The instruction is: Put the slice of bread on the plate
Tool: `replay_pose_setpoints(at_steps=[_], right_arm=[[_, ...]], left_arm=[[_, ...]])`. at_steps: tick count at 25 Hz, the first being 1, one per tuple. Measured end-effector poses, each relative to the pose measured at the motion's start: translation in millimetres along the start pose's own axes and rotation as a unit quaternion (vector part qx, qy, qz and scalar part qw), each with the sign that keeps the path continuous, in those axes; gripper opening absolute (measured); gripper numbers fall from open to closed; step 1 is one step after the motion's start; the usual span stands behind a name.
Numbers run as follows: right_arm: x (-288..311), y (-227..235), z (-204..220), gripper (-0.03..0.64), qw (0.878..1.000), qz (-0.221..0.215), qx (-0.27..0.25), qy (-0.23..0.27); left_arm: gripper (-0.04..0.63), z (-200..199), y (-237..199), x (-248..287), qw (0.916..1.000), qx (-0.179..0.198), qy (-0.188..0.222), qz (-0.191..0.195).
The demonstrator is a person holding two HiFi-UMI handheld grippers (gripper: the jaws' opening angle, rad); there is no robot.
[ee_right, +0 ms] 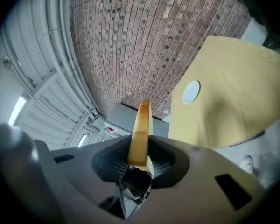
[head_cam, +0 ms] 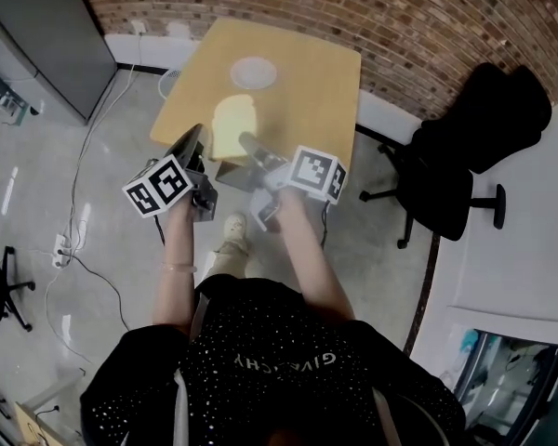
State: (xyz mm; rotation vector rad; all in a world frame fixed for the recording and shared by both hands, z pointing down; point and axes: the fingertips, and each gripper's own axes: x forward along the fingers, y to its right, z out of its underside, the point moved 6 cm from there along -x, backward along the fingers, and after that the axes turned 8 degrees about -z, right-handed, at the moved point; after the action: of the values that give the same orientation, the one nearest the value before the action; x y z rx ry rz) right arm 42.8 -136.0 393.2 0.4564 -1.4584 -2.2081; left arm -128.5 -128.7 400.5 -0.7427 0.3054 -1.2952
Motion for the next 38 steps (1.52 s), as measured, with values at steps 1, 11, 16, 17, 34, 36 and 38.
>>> replay_pose_setpoints(at_steps=[1, 11, 16, 17, 34, 36, 38], right_arm=[[7, 2, -9, 0.100, 1.000, 0.003, -0.001, 0.003], [81, 34, -86, 0.100, 0.999, 0.027, 0.001, 0.024], [115, 56, -123, 0.100, 0.999, 0.041, 0.003, 0.034], [124, 59, -130, 0.100, 0.998, 0.042, 0.004, 0.037], [200, 153, -184, 0.100, 0.995, 0.094, 0.012, 0.007], [203, 166, -187, 0.100, 0.995, 0.099, 0.013, 0.001], [205, 179, -193, 0.100, 0.995, 0.102, 0.017, -0.002]], left_arm=[[0.011, -6, -1, 11, 1.0000, 0.000, -0.002, 0.003], [0.011, -59, -18, 121, 0.9992, 0.010, -0.029, 0.024], [0.012, -79, -27, 168, 0.9985, 0.014, -0.040, 0.036], [0.011, -84, -30, 177, 0.9983, 0.015, -0.042, 0.038], [0.011, -74, -76, 280, 0.9967, 0.001, -0.077, 0.025], [0.011, -69, -83, 287, 0.9972, -0.007, -0.072, 0.017], [0.012, -66, -89, 293, 0.9976, -0.012, -0.067, 0.009]])
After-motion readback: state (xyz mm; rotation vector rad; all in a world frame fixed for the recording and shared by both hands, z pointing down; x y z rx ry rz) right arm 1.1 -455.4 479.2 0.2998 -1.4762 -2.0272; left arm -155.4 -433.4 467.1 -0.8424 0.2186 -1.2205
